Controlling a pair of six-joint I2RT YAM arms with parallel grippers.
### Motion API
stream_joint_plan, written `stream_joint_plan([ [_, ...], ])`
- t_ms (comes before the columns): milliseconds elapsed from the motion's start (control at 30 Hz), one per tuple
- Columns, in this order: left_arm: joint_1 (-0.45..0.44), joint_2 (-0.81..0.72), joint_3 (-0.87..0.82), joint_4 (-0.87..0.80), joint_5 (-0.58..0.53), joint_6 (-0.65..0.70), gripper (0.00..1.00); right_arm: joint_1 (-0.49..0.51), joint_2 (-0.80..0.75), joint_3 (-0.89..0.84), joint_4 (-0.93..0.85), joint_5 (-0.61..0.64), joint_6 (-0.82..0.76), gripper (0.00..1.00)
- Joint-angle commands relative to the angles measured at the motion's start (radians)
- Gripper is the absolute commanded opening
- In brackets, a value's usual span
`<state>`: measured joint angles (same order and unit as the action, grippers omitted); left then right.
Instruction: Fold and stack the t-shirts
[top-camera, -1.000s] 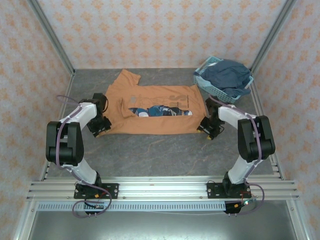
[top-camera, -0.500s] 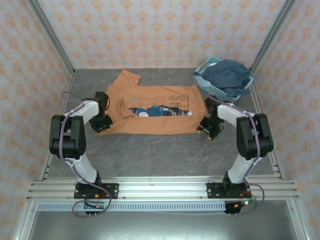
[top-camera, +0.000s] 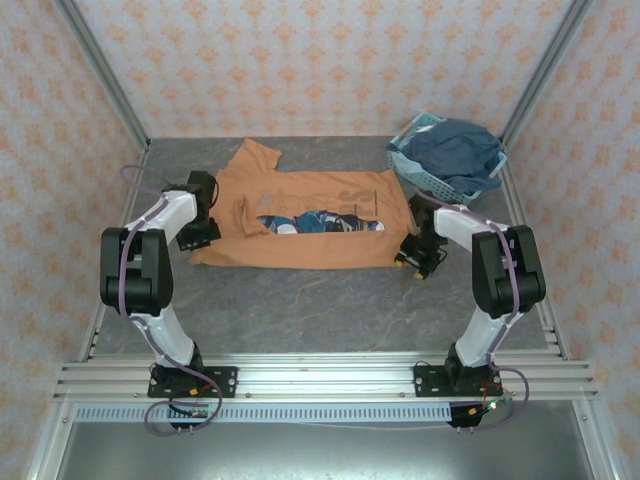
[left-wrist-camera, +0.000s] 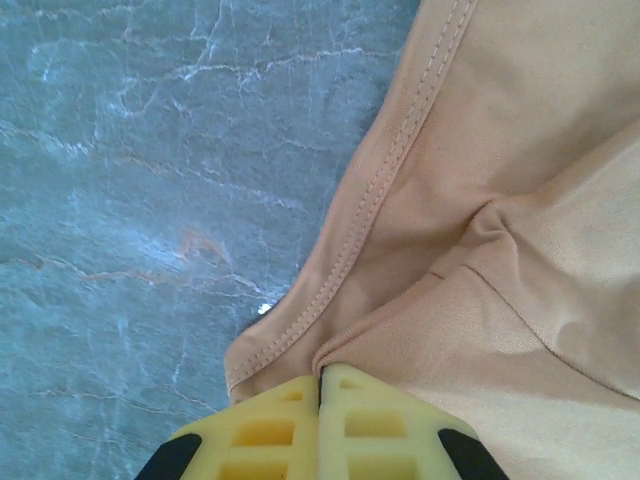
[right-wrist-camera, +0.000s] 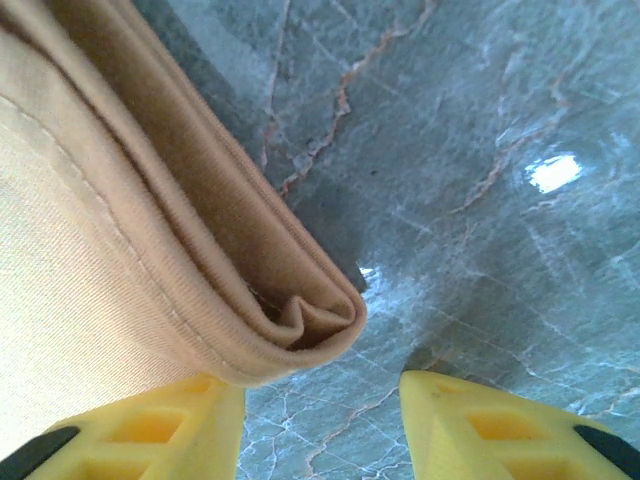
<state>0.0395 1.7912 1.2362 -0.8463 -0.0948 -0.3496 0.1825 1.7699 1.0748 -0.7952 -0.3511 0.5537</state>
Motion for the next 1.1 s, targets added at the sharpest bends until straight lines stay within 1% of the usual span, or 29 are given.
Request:
stream_joint_plan([
  [0, 0.005, 0.053, 0.049, -0.072, -0.071, 0.068, 0.00, -0.015, 0.043, 0.010, 0.000, 0.096, -0.027, 0.45],
  [67, 0.005, 0.077, 0.068, -0.083, -0.074, 0.070, 0.02, -0.014, 0.046, 0.018, -0.001, 0.088, -0.029, 0.45],
  [200, 0.004, 0.089, 0.090, -0.118, -0.092, 0.037, 0.23, -0.015, 0.037, 0.036, -0.013, 0.082, -0.034, 0.46],
  [300, -0.008, 0.007, 0.072, -0.137, -0.128, -0.019, 0.35, -0.014, 0.011, 0.054, -0.037, 0.081, -0.037, 0.46],
  [367, -0.034, -0.073, 0.053, -0.157, -0.139, -0.058, 0.37, -0.014, -0.026, 0.057, -0.051, 0.087, -0.039, 0.47],
  [433, -0.059, -0.137, 0.035, -0.185, -0.124, -0.105, 0.37, -0.015, -0.063, 0.053, -0.060, 0.097, -0.038, 0.48],
  [533, -0.064, -0.199, -0.040, -0.153, 0.027, -0.178, 0.35, -0.010, -0.108, 0.042, -0.060, 0.092, -0.034, 0.48],
  [567, -0.064, -0.202, -0.058, -0.136, 0.069, -0.217, 0.33, -0.008, -0.117, 0.039, -0.052, 0.086, -0.030, 0.49],
  [667, -0.063, -0.174, -0.086, -0.069, 0.170, -0.277, 0.28, 0.011, -0.110, 0.050, -0.028, 0.070, -0.023, 0.47],
  [733, -0.062, -0.137, -0.074, -0.043, 0.204, -0.300, 0.26, 0.022, -0.090, 0.069, -0.021, 0.063, -0.016, 0.46],
  [833, -0.054, -0.070, -0.039, -0.039, 0.179, -0.300, 0.24, 0.034, -0.052, 0.092, 0.003, 0.047, 0.008, 0.43],
  [933, -0.033, -0.006, -0.020, -0.047, 0.116, -0.270, 0.21, 0.040, -0.010, 0.103, 0.044, 0.044, 0.027, 0.36],
  [1000, -0.016, 0.022, -0.024, -0.039, 0.080, -0.246, 0.20, 0.041, 0.021, 0.112, 0.054, 0.062, 0.031, 0.31],
  [1067, -0.001, 0.041, -0.046, -0.020, 0.064, -0.224, 0.19, 0.041, 0.054, 0.110, 0.062, 0.088, 0.029, 0.28],
])
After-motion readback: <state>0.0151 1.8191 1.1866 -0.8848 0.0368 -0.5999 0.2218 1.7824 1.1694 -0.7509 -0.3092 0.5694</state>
